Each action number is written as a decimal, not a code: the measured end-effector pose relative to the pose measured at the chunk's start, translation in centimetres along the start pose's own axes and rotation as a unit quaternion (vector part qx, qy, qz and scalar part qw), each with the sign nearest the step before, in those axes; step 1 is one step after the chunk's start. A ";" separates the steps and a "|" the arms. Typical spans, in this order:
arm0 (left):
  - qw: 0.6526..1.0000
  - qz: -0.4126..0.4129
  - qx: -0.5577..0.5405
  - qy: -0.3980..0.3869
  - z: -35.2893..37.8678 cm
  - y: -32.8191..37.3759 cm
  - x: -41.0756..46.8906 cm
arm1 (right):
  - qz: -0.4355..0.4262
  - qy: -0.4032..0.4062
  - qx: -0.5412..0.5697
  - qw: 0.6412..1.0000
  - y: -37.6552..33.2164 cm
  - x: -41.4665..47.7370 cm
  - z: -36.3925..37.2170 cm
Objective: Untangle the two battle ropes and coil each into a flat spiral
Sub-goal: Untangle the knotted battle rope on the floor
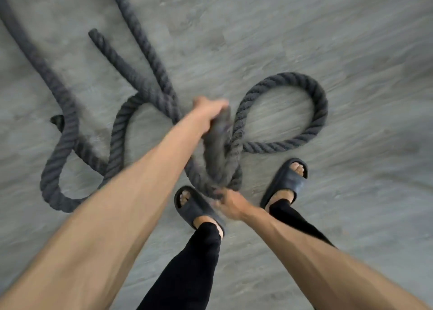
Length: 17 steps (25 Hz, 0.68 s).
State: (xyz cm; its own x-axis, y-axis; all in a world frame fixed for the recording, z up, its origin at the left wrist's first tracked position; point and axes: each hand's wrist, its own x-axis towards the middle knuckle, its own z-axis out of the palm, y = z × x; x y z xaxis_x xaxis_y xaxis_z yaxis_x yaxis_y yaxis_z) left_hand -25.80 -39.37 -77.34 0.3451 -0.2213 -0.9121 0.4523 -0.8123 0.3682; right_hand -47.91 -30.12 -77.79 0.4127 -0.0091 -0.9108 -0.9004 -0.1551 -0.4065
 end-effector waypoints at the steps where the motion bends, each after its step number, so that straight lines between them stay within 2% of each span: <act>1: 0.991 -0.001 -0.122 -0.060 2.7 6.1 -1.0 | -0.014 0.083 0.070 0.994 -0.9 -0.8 -2.8; 3: 0.950 0.058 -0.290 -0.099 6.8 16.4 -3.4 | -0.025 0.229 0.153 0.961 -2.2 -0.9 -9.7; 4: 0.925 0.125 -0.342 -0.108 8.0 19.8 -4.2 | -0.021 0.272 0.169 0.947 -2.3 -0.7 -13.4; 5: 0.903 0.183 -0.370 -0.115 8.8 22.6 -5.2 | -0.011 0.296 0.171 0.940 -2.0 -0.3 -16.7; 7: 0.902 0.269 -0.327 -0.079 8.7 24.0 -5.0 | 0.017 0.308 0.148 0.940 0.1 0.8 -20.9; 8: 0.921 0.278 -0.271 -0.031 7.8 22.4 -3.6 | 0.036 0.301 0.142 0.942 1.5 1.5 -21.7; 9: 0.945 0.254 -0.201 0.042 7.1 19.5 -1.2 | 0.059 0.290 0.142 0.945 3.0 2.3 -21.8; 11: 0.966 0.168 -0.100 0.170 6.1 10.2 3.7 | 0.085 0.263 0.154 0.949 5.4 4.7 -20.8; 12: 0.969 0.114 -0.064 0.210 5.8 4.7 5.7 | 0.088 0.250 0.150 0.952 6.4 6.3 -20.0; 14: 0.981 0.028 0.009 0.194 6.6 -4.7 7.7 | 0.078 0.250 0.071 0.963 7.9 9.4 -18.4; 16: 0.986 -0.012 0.095 0.138 8.6 -10.2 9.3 | 0.043 0.281 -0.104 0.953 9.4 12.4 -17.1; 17: 0.987 -0.012 0.104 0.118 9.7 -11.3 10.3 | 0.020 0.287 -0.184 0.940 10.2 14.0 -16.8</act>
State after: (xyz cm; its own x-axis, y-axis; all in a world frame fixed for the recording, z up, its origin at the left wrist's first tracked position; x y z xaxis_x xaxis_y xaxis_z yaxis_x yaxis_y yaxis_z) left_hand -35.28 -37.70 -92.64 0.5289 -0.0882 -0.8441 0.2920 -0.9149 0.2786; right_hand -48.97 -48.39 -93.51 0.4809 -0.5370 -0.6931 -0.8516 -0.4742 -0.2234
